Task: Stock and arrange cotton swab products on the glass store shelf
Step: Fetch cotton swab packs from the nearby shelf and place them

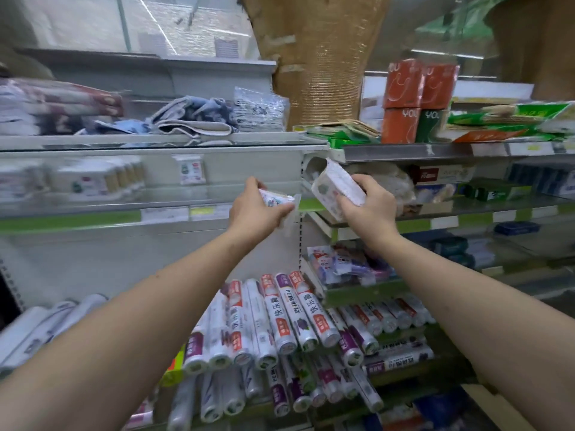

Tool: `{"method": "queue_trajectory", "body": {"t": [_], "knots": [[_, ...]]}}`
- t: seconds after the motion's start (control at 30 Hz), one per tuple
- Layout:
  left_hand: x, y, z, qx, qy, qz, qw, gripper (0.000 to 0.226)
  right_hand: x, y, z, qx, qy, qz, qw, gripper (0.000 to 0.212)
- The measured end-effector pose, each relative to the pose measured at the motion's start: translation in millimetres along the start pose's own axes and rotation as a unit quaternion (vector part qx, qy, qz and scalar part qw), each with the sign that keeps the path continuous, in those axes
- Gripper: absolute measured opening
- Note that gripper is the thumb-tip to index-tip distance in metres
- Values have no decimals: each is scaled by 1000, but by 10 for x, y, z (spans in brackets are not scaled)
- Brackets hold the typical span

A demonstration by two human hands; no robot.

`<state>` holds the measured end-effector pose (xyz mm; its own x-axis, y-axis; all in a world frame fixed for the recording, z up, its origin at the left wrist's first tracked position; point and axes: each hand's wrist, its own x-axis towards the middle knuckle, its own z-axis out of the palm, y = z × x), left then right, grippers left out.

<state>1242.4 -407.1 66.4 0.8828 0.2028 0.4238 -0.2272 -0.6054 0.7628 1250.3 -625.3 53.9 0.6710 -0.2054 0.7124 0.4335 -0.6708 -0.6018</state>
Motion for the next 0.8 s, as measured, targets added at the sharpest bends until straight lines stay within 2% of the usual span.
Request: {"method": "queue_trajectory", "body": {"t": [0.17,0.3,0.47,0.53,0.63,0.67,0.73,0.8], "knots": [[13,-289,-610,-57,38,-73,995,31,6,-499,411,141,-45,94,985,20],[-10,-510,-1040,-71,62,-98,991,39,-9,-766,745,242,-80,166,953,28],[2,-818,-1431,-58,109,-108,986,34,-29,-1045,1091,319,-136,216,913,14],[32,-905,-1540,-66,124,-123,983,35,-16,-1107,1228,323,-155,223,906,22],[94,-1024,-1685,-102,146,-153,972,34,16,-1201,1425,324,-164,235,902,55],[123,-1070,-1727,-110,154,-160,969,34,30,-1229,1489,325,-165,238,900,57],[180,-1155,-1802,-120,166,-175,963,37,78,-1279,1628,336,-182,234,894,48],[266,-1225,-1868,-131,177,-191,957,40,126,-1336,1761,353,-208,239,880,51]]}}
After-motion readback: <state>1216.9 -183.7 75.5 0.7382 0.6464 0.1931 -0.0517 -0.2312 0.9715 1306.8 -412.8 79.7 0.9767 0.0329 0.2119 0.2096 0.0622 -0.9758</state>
